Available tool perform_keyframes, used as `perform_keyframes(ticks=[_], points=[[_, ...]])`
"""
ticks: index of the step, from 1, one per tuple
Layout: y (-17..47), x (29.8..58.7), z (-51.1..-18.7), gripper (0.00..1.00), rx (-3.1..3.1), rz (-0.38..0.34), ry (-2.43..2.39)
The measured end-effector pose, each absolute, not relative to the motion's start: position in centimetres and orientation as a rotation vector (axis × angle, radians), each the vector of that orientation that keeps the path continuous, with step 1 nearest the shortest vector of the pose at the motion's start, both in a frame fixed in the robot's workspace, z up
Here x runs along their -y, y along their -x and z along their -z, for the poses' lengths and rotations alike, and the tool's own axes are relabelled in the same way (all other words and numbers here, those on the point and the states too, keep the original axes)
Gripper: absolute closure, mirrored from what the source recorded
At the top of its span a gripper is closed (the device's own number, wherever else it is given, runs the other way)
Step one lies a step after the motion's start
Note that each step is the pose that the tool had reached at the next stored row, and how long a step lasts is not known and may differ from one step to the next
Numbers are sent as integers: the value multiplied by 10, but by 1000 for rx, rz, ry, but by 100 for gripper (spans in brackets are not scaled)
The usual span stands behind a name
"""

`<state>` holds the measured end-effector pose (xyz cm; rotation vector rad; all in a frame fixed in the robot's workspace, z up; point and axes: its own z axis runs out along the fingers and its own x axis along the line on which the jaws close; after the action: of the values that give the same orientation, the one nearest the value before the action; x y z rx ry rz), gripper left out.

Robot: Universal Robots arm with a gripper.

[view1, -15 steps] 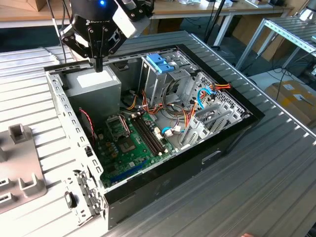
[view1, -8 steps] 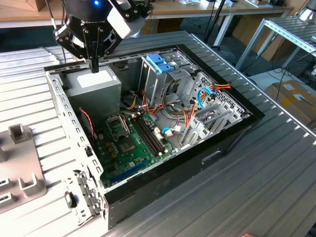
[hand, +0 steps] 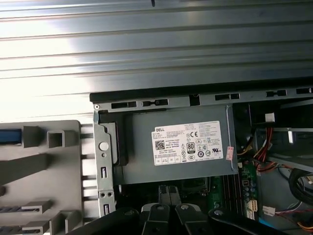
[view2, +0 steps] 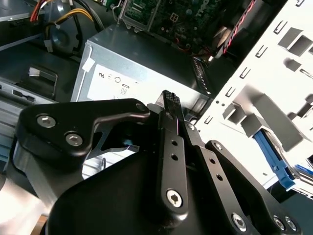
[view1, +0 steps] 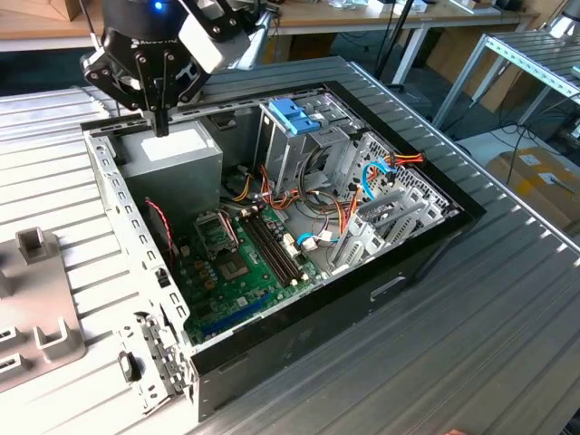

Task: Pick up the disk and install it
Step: 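Reach for the disk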

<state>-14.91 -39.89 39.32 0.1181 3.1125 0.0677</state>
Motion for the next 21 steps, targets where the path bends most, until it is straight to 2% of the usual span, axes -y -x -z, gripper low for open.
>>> perform_keyframes(ticks=[21], points=[[166,399,-393,89,-3113,-68,-118]])
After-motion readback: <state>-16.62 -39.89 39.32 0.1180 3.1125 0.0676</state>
